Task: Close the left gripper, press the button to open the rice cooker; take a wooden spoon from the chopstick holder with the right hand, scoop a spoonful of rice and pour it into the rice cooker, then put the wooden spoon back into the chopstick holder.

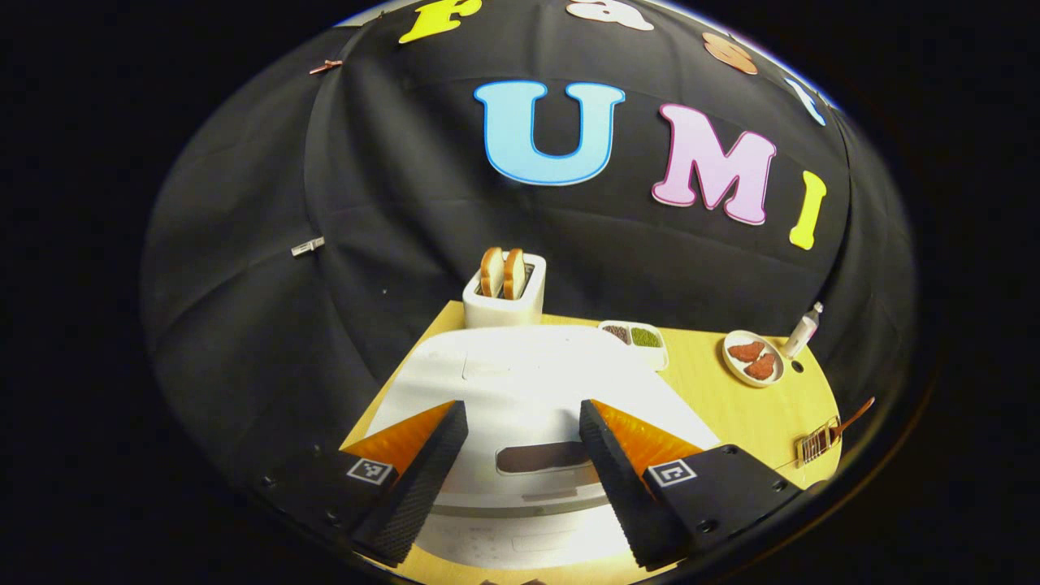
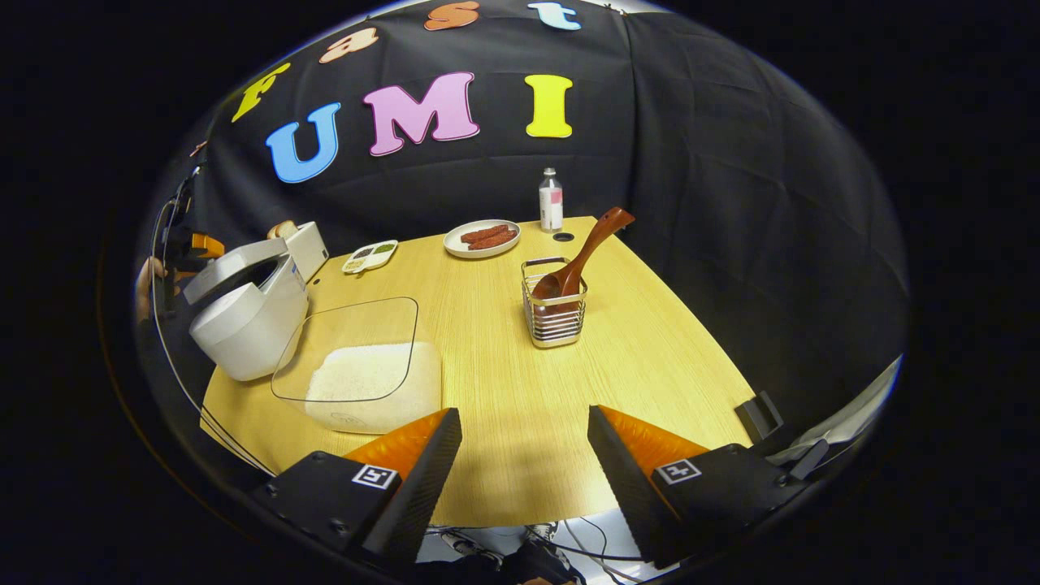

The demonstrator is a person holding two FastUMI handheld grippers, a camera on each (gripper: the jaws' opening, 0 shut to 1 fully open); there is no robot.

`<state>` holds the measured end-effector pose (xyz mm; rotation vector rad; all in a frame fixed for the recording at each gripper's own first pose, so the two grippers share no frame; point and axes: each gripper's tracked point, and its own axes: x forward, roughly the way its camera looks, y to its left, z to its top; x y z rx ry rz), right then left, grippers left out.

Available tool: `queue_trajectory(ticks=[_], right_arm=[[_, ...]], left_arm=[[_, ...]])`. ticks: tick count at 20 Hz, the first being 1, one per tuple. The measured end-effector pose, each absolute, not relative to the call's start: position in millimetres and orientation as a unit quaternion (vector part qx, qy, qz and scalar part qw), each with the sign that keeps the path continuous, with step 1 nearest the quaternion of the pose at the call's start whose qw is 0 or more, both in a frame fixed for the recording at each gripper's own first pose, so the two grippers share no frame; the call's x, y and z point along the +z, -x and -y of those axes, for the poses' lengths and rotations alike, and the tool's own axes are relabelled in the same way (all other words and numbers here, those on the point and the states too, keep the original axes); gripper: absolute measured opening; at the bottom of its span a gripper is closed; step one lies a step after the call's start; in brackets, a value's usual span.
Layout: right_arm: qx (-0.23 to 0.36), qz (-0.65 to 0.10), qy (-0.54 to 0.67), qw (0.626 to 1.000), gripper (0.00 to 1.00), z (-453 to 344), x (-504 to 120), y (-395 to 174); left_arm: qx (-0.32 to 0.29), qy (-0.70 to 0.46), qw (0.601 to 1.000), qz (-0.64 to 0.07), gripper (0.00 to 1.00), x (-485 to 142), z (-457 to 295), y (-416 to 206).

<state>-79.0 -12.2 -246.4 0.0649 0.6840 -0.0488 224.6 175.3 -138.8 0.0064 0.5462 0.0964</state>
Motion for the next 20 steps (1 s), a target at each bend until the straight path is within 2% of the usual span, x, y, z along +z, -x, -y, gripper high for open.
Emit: queue_trajectory(ticks=[5, 12, 16, 20], right_arm=[[-0.022, -0.338, -0.027, 0.940, 0.99, 9, -249, 80], [-0.022, -0.337, -0.021, 0.941, 0.99, -2, -249, 74], [-0.009, -0.329, -0.022, 0.944, 0.99, -15, -238, 67], [-0.001, -0.294, -0.004, 0.956, 0.99, -20, -206, 48]], left_arm=[[0.047, -0.011, 0.960, -0.277, 0.98, -175, -178, -217], [0.043, -0.027, 0.969, -0.242, 0.98, -180, -178, -214], [0.031, -0.037, 0.970, -0.237, 0.98, -172, -176, -211], [0.017, -0.055, 0.985, -0.164, 0.95, -119, -167, -198]])
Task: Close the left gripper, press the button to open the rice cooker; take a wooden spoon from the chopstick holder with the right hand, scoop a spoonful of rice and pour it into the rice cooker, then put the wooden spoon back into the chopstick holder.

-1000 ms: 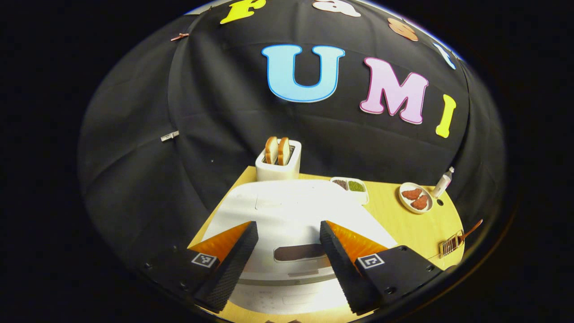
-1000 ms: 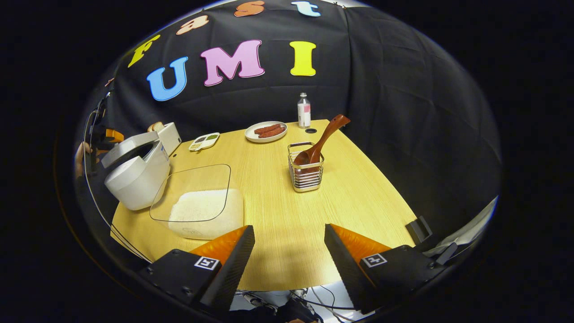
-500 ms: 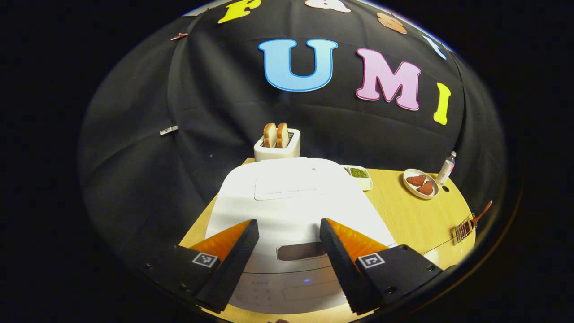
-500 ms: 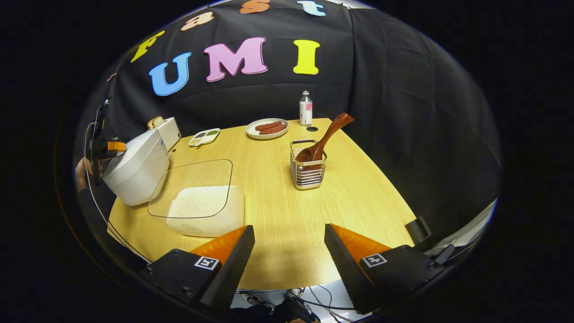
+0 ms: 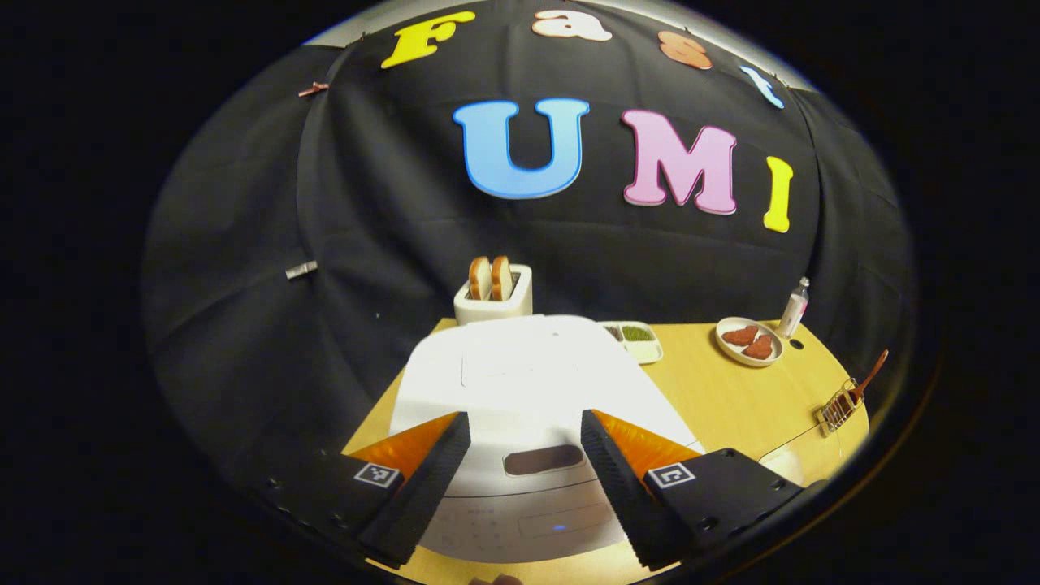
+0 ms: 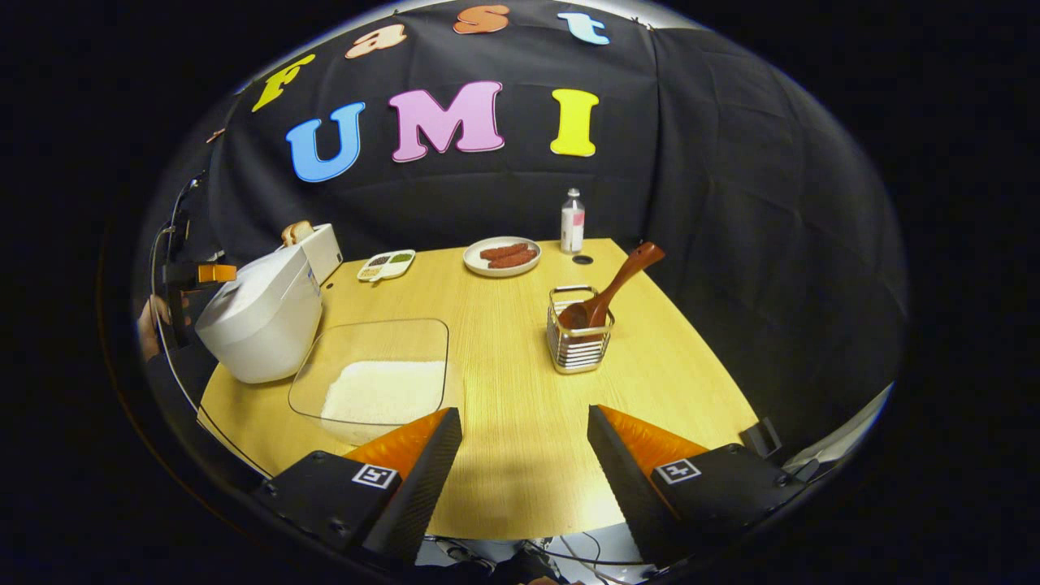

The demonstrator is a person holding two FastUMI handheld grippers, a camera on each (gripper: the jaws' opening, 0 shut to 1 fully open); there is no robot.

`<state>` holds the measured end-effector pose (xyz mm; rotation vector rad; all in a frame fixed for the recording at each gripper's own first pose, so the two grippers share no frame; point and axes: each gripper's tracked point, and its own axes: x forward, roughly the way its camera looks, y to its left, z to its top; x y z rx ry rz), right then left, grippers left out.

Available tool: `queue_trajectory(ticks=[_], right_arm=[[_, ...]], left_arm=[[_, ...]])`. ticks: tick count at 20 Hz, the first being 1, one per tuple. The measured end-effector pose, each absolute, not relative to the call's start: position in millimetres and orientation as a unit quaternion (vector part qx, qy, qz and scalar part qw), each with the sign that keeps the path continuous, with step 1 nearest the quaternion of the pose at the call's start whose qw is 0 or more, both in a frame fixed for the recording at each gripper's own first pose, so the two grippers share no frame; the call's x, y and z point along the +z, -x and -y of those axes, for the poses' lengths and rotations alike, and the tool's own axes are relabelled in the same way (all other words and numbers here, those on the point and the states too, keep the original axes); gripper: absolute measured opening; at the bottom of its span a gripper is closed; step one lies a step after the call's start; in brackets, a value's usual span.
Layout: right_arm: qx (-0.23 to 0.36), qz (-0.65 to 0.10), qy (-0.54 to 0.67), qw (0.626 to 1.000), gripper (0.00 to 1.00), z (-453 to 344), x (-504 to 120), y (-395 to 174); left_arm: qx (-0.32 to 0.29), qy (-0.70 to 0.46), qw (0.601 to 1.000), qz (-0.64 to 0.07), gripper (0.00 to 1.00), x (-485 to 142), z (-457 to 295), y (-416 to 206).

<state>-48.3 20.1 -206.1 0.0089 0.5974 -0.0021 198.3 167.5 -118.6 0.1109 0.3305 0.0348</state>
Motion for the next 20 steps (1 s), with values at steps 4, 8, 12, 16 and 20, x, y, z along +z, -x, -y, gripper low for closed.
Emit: queue_trajectory(ticks=[4, 8, 12, 16, 20], right_arm=[[0.008, -0.220, 0.015, 0.975, 0.99, -32, -142, 20], [0.019, -0.140, 0.028, 0.990, 0.99, -55, -79, 9], [0.027, -0.087, 0.014, 0.996, 0.98, -86, -38, 25], [0.029, -0.075, 0.005, 0.997, 0.98, -103, -24, 54], [0.006, -0.074, -0.016, 0.997, 0.99, -101, -18, 70]], left_arm=[[-0.004, -0.074, 0.994, -0.086, 0.95, -47, -140, -161], [-0.010, -0.052, 0.998, -0.043, 0.94, -4, -112, -103], [-0.015, -0.027, 0.999, -0.025, 0.94, 10, -94, -48], [-0.024, 0.017, 0.999, -0.023, 0.94, 10, -86, 2], [-0.023, 0.026, 0.999, -0.026, 0.94, 1, -85, 24]])
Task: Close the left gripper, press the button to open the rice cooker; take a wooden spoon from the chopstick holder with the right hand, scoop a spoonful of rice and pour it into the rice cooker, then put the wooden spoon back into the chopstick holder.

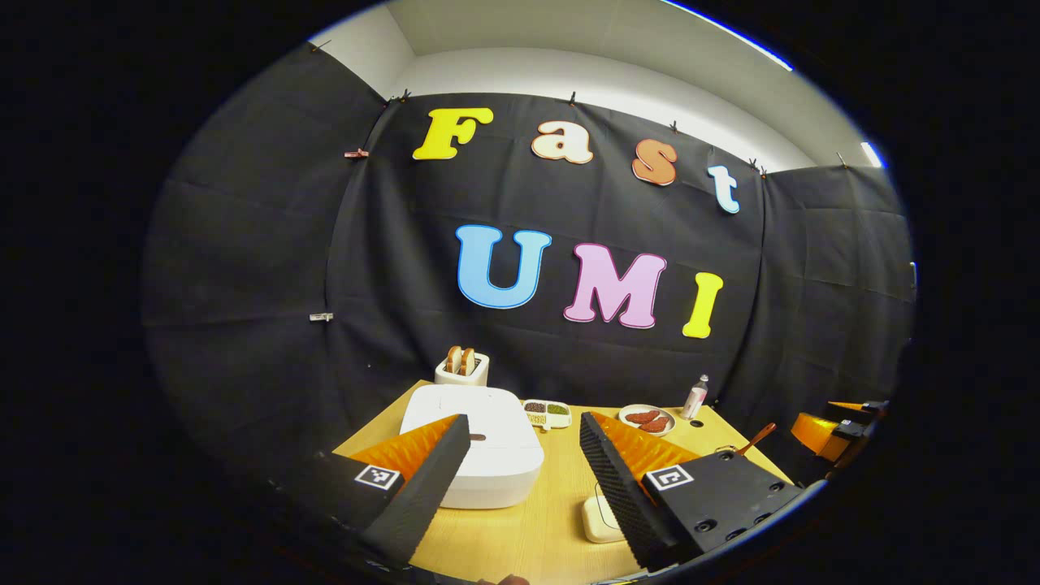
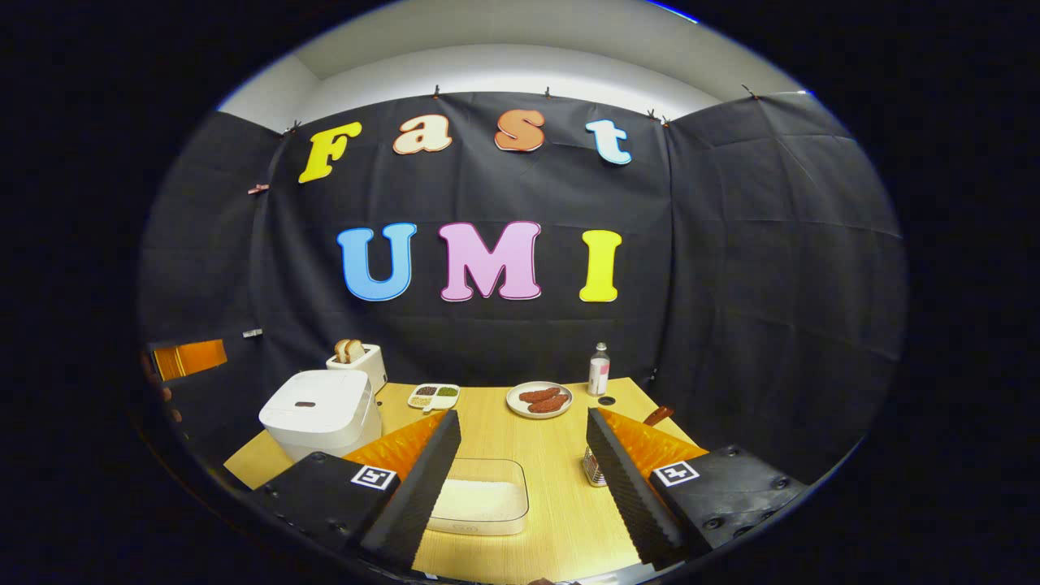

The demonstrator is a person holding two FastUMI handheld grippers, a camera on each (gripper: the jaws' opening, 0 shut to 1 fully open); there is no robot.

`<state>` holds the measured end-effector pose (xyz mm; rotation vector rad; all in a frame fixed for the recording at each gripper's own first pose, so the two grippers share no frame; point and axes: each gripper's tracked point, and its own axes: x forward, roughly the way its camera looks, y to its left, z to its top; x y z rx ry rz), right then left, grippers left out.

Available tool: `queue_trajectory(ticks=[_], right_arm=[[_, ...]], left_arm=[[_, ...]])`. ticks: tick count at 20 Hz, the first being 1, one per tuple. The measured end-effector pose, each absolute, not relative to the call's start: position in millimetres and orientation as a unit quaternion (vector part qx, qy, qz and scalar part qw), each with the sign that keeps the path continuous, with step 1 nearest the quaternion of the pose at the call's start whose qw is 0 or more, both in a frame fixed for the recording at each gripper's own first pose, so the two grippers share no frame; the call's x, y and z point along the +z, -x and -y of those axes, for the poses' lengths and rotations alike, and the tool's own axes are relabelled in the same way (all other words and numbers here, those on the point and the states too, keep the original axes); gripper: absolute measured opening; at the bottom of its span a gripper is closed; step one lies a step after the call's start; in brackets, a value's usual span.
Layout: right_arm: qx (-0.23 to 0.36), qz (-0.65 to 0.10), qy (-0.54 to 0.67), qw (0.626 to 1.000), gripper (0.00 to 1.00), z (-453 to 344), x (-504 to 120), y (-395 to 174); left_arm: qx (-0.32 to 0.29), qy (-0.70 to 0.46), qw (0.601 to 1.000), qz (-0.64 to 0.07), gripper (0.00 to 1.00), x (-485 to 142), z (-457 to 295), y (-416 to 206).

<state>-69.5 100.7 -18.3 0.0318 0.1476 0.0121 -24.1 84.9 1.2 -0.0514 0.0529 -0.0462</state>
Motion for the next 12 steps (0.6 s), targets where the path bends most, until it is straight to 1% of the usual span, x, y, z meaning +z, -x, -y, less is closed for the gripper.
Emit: queue_trajectory(ticks=[3, 12], right_arm=[[0.011, -0.085, -0.027, 0.996, 0.99, -110, -26, 69], [0.006, -0.085, -0.018, 0.996, 0.99, -103, -22, 59]], left_arm=[[-0.028, 0.017, 0.999, -0.028, 0.94, -5, -86, 21], [-0.031, -0.002, 0.999, -0.019, 0.94, 0, -85, 8]])
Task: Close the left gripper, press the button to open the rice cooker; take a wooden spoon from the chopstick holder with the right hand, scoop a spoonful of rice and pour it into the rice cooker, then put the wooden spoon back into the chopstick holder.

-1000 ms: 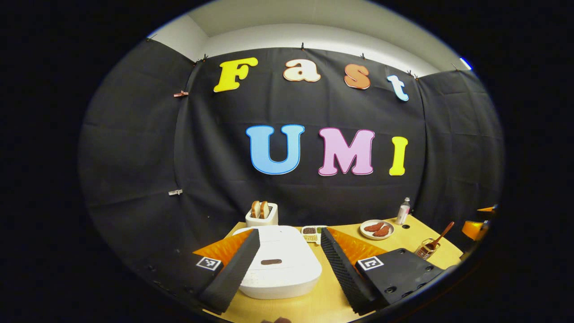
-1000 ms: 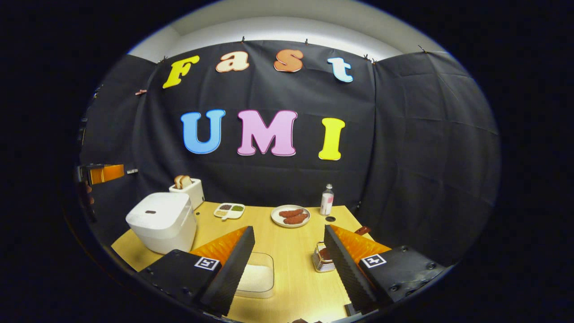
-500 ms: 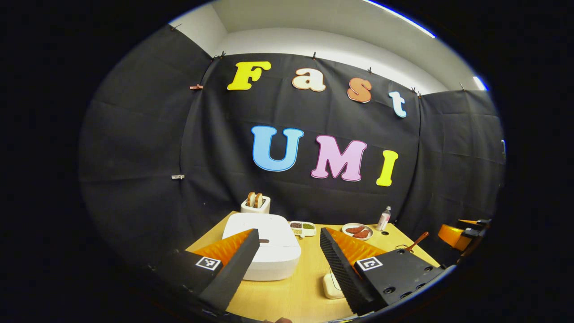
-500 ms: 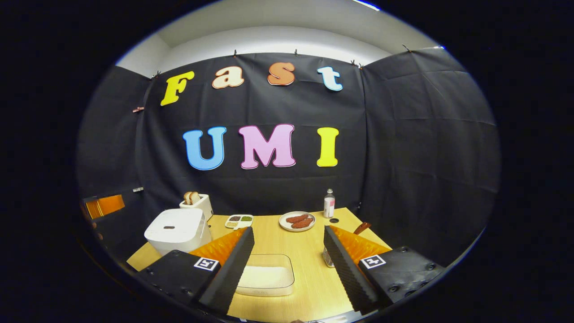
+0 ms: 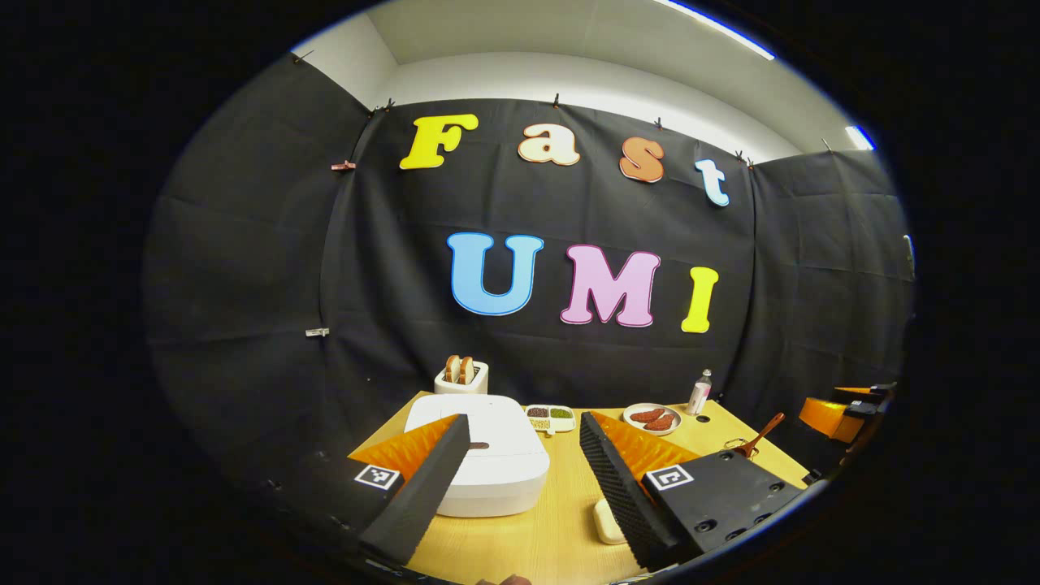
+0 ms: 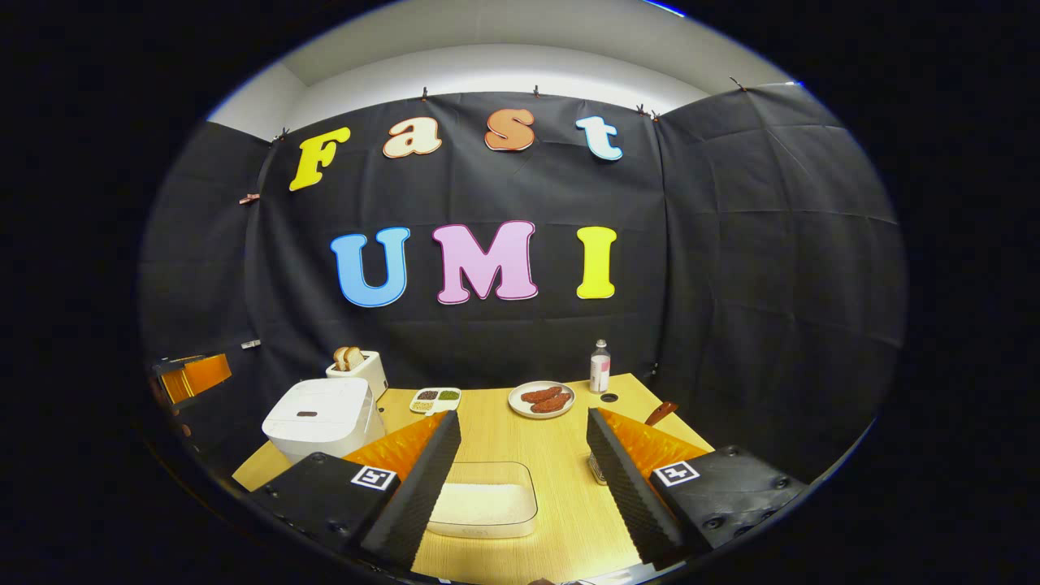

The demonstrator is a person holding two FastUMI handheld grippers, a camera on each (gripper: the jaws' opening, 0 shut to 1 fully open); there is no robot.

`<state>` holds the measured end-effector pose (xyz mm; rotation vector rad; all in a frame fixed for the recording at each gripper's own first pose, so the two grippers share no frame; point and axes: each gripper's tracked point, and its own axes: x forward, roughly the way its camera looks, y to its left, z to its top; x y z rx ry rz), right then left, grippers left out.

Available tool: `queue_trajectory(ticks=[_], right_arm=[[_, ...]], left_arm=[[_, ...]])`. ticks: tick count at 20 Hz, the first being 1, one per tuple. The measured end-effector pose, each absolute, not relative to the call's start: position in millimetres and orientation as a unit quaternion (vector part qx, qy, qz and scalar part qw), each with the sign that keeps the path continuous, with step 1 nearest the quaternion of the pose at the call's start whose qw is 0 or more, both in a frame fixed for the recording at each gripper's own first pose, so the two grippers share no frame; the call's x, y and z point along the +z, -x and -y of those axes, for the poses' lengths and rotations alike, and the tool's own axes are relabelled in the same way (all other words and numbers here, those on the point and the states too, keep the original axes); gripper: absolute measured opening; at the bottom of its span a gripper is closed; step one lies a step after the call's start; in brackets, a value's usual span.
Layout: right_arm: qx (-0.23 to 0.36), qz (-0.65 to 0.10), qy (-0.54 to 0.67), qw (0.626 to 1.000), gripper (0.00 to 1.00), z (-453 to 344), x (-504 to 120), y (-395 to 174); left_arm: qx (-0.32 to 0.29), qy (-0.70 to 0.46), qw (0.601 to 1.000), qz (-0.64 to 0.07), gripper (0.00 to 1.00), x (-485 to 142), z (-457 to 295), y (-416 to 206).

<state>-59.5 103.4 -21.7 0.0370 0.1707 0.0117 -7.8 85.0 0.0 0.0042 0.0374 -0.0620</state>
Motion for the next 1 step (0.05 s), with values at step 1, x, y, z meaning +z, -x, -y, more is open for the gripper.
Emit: queue_trajectory(ticks=[1], right_arm=[[0.005, -0.086, -0.018, 0.996, 0.99, -102.1, -22.1, 59.3]], left_arm=[[-0.030, -0.001, 0.999, -0.019, 0.94, -0.9, -85.1, 7.5]])
